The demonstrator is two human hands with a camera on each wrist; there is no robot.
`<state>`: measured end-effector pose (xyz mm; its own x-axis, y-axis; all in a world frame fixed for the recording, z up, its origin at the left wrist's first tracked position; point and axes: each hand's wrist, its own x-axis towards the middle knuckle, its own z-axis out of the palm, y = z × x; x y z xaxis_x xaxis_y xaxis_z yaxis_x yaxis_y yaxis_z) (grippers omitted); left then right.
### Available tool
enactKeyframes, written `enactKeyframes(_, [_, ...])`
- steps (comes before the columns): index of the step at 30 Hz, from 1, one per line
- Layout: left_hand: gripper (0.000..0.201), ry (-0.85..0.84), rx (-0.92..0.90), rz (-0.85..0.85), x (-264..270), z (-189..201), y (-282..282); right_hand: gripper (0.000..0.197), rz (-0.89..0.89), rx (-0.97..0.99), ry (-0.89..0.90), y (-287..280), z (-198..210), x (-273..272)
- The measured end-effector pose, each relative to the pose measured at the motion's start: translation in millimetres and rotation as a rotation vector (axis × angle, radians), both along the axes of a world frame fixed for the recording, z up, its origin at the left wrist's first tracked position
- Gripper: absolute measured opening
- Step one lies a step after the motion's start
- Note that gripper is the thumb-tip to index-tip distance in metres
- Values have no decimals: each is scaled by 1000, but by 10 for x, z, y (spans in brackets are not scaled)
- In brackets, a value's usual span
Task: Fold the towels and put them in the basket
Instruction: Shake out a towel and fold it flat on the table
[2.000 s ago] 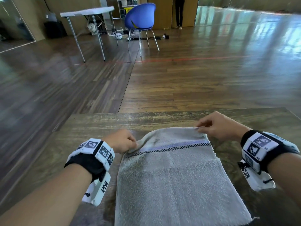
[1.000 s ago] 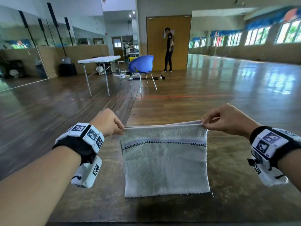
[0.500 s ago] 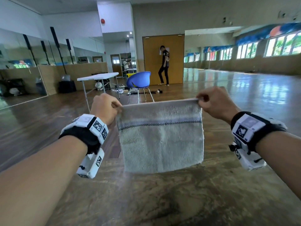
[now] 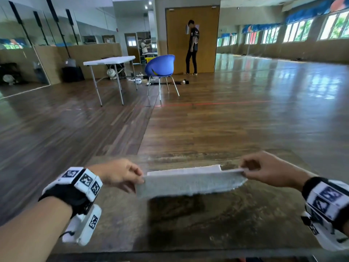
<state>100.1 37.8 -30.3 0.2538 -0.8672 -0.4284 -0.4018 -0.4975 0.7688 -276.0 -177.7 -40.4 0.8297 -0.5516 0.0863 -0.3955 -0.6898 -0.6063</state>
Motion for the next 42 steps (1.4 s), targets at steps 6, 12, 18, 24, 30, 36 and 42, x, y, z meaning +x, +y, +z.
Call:
enactKeyframes(6, [4, 94, 295, -123, -39, -636, 119, 9, 62, 320, 249, -41, -548, -56])
enactKeyframes(12, [18, -110, 190, -60, 35, -804, -44, 2, -37, 338, 236, -233, -744, 71])
enactKeyframes(18, [17, -383, 4, 34, 137, -993, -273, 9, -166, 177, 132, -359, -877, 302])
enactKeyframes(24, [19, -512, -50, 135, 174, -1115, -471, 12, -329, -1, 145, -486, -1070, 605])
enactKeyframes(30, [17, -535, -17, 179, 208, -1176, -605, 12, -377, -38, 170, -612, -1205, 842])
enactKeyframes(36, [15, -546, 11, 185, 254, -1187, -630, 11, -362, -72, 211, -672, -1276, 994])
enactKeyframes(42, [15, -571, 28, 142, 219, -1156, -612, 7, -322, -66, 246, -664, -1278, 1014])
